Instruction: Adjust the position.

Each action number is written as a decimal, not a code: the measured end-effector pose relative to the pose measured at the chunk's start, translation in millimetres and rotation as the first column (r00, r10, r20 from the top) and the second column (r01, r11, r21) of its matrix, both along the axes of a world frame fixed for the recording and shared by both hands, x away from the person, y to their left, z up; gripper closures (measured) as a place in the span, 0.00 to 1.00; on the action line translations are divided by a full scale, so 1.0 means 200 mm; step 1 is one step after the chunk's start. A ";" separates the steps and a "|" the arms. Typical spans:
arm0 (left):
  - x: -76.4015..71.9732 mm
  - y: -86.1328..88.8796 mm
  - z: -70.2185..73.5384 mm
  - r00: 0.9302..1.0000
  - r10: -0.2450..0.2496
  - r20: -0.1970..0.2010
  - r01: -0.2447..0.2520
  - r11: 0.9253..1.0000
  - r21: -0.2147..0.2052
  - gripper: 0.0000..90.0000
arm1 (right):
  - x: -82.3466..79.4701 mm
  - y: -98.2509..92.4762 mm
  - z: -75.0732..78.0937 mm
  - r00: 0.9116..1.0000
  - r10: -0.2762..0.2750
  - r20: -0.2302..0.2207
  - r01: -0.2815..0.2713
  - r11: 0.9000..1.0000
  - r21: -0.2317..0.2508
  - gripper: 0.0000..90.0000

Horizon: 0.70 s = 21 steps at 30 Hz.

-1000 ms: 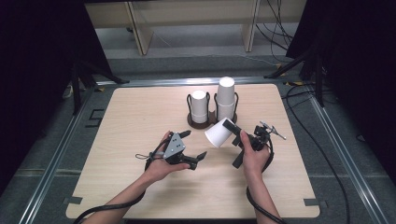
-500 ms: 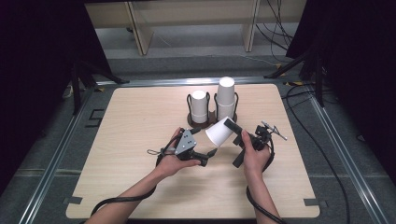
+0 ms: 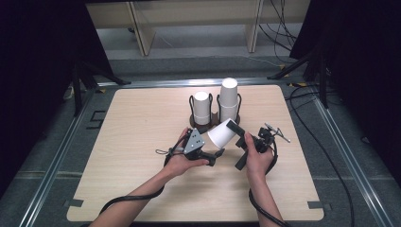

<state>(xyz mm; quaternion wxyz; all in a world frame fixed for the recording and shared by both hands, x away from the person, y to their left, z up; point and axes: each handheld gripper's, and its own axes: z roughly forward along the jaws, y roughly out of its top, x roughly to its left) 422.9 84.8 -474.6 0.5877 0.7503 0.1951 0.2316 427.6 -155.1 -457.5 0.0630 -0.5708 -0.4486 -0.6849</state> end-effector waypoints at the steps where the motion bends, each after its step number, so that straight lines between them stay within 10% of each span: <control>1: 0.00 0.00 0.00 1.000 0.001 -0.001 -0.001 1.000 0.005 0.01 | 0.00 0.00 0.00 1.000 0.003 0.002 -0.003 1.000 0.006 0.39; 21: 0.01 -0.02 0.00 1.000 0.008 0.021 -0.008 1.000 -0.004 0.15 | -0.01 0.02 0.00 1.000 0.013 -0.024 -0.012 0.999 0.050 0.39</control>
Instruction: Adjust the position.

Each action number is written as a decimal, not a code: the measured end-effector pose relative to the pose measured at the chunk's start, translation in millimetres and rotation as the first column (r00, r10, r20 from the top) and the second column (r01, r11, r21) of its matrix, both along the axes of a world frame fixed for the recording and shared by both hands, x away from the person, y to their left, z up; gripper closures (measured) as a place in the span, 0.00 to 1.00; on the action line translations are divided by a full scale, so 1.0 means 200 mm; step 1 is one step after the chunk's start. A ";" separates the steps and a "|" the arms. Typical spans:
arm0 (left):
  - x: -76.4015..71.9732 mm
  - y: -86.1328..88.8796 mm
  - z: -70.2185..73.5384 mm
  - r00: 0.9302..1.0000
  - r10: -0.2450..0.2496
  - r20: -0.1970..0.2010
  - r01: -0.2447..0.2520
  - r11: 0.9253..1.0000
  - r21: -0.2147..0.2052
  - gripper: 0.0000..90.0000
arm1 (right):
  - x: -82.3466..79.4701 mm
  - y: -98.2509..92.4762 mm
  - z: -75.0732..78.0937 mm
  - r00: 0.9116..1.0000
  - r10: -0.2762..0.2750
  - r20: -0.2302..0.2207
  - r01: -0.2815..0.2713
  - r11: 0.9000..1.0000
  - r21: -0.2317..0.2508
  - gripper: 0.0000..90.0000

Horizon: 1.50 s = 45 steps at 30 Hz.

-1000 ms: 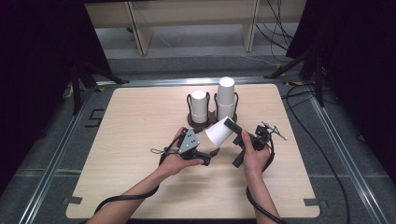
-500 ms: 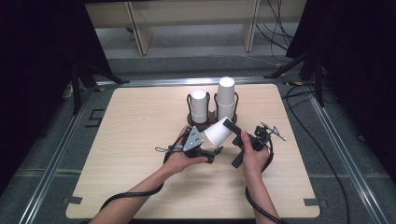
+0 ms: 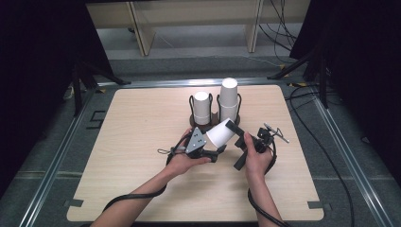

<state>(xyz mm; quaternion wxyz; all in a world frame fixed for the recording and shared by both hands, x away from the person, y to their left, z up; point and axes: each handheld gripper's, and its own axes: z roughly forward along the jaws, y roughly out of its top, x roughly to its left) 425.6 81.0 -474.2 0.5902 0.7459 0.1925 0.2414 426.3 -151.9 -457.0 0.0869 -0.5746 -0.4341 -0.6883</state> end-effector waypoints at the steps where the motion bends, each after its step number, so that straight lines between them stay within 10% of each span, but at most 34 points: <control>1: 0.00 0.00 0.00 1.000 0.000 -0.001 0.000 1.000 -0.004 0.15 | 0.00 0.00 0.00 1.000 -0.001 0.002 0.001 1.000 -0.001 0.39; 45: -0.01 0.09 0.03 0.999 -0.032 -0.019 0.032 0.999 0.008 0.34 | 0.01 -0.06 0.05 0.988 -0.084 0.127 0.088 0.996 -0.031 0.34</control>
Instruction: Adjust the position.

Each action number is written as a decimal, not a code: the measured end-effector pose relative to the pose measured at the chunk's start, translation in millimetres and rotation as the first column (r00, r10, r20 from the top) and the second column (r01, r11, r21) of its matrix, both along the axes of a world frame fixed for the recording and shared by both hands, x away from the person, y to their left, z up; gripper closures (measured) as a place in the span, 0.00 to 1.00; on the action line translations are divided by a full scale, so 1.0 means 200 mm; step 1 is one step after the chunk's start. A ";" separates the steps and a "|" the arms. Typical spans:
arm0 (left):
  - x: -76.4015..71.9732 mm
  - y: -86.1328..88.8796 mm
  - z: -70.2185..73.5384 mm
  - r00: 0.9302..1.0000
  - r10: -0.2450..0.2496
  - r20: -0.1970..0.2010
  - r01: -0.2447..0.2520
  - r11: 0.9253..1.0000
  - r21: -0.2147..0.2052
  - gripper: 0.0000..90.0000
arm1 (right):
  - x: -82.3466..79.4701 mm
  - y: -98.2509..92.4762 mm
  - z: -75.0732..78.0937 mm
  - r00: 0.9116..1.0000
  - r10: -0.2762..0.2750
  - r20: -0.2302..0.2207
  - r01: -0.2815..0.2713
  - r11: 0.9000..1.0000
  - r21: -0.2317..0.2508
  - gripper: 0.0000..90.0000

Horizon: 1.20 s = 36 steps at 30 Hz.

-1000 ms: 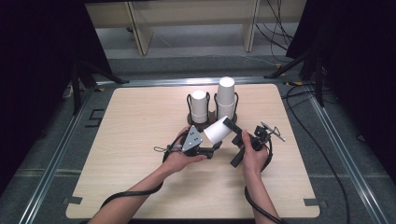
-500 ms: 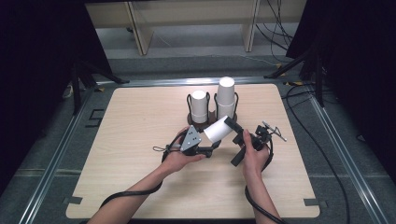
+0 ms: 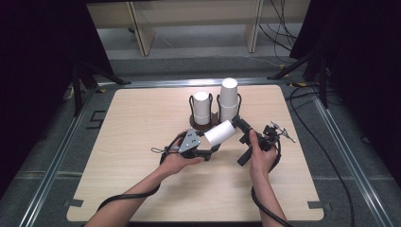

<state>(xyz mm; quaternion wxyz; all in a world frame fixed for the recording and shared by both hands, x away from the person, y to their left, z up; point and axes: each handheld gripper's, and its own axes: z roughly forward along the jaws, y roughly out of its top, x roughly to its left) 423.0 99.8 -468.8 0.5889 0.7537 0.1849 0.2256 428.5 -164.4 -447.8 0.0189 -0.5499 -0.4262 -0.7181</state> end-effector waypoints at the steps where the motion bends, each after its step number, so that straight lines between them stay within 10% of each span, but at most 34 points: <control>1: 0.00 0.01 0.01 1.000 0.000 -0.003 0.000 1.000 0.015 0.34 | 0.00 0.00 0.00 1.000 -0.010 0.003 0.010 1.000 0.002 0.34; 10: -0.02 0.07 0.04 0.999 -0.042 0.004 0.042 0.996 0.075 0.34 | -0.02 -0.05 0.01 0.998 -0.029 0.060 0.036 0.991 -0.128 0.33; 20: -0.02 0.17 0.09 0.996 -0.091 -0.004 0.091 0.986 0.141 0.34 | -0.04 -0.11 0.00 0.993 -0.004 0.117 0.039 0.955 -0.296 0.32; 25: -0.02 0.21 0.12 0.992 -0.124 -0.015 0.125 0.975 0.183 0.34 | -0.04 -0.13 -0.02 0.984 -0.002 0.179 0.072 0.920 -0.385 0.32; 36: -0.01 0.27 0.16 0.982 -0.182 -0.042 0.187 0.938 0.293 0.34 | -0.06 -0.14 -0.05 0.981 0.117 0.156 -0.011 0.831 -0.556 0.32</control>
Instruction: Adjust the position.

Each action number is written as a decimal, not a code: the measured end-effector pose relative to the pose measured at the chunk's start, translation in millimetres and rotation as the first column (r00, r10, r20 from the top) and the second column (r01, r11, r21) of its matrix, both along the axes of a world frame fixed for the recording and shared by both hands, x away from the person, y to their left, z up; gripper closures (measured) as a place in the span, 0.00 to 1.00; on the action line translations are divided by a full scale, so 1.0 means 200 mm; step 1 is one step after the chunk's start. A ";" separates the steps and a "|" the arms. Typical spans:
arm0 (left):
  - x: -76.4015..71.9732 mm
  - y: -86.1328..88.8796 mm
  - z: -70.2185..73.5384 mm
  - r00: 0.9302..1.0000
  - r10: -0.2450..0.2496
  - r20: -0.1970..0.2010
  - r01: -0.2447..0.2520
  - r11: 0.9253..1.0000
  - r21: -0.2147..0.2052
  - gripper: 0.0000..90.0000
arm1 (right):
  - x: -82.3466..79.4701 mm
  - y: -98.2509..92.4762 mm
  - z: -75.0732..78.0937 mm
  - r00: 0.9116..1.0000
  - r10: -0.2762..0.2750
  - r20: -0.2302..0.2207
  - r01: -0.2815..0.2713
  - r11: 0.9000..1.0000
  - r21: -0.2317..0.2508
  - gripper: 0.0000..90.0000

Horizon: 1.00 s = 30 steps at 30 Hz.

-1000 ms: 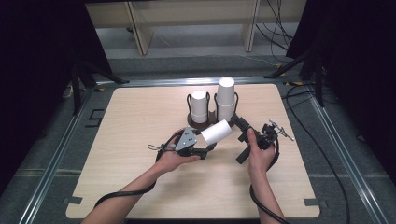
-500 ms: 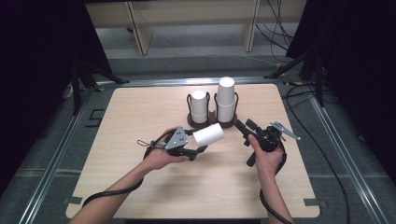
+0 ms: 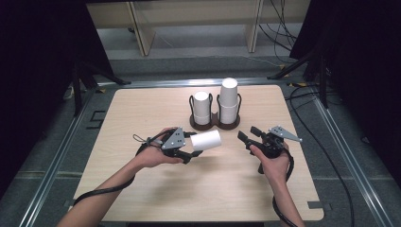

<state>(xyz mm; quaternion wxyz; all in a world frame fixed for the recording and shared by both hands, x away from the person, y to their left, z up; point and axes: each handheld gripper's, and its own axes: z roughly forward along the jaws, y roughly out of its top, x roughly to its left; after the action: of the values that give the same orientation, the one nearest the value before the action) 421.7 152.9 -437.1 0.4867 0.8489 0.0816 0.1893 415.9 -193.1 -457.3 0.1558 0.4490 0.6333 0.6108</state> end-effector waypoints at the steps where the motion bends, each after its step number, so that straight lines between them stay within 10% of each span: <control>1: 0.00 0.00 0.00 1.000 -0.005 0.000 0.005 1.000 0.014 0.35 | 0.00 0.00 0.00 1.000 -0.002 -0.001 0.002 1.000 -0.028 0.32; 22: 0.02 0.02 0.10 0.997 -0.059 -0.039 0.066 0.980 0.189 0.35 | -0.01 0.01 0.00 0.992 0.130 -0.002 -0.128 0.973 -0.194 0.29; 30: 0.04 0.02 0.13 0.994 -0.087 -0.068 0.103 0.953 0.287 0.35 | -0.01 0.03 0.00 0.970 0.238 -0.044 -0.242 0.939 -0.243 0.29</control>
<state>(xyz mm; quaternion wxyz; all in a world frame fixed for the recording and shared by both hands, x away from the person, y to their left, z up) 428.8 157.3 -410.2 0.3633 0.9188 0.0255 0.1526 414.8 -186.7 -457.8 0.1303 0.3500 0.7554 0.5385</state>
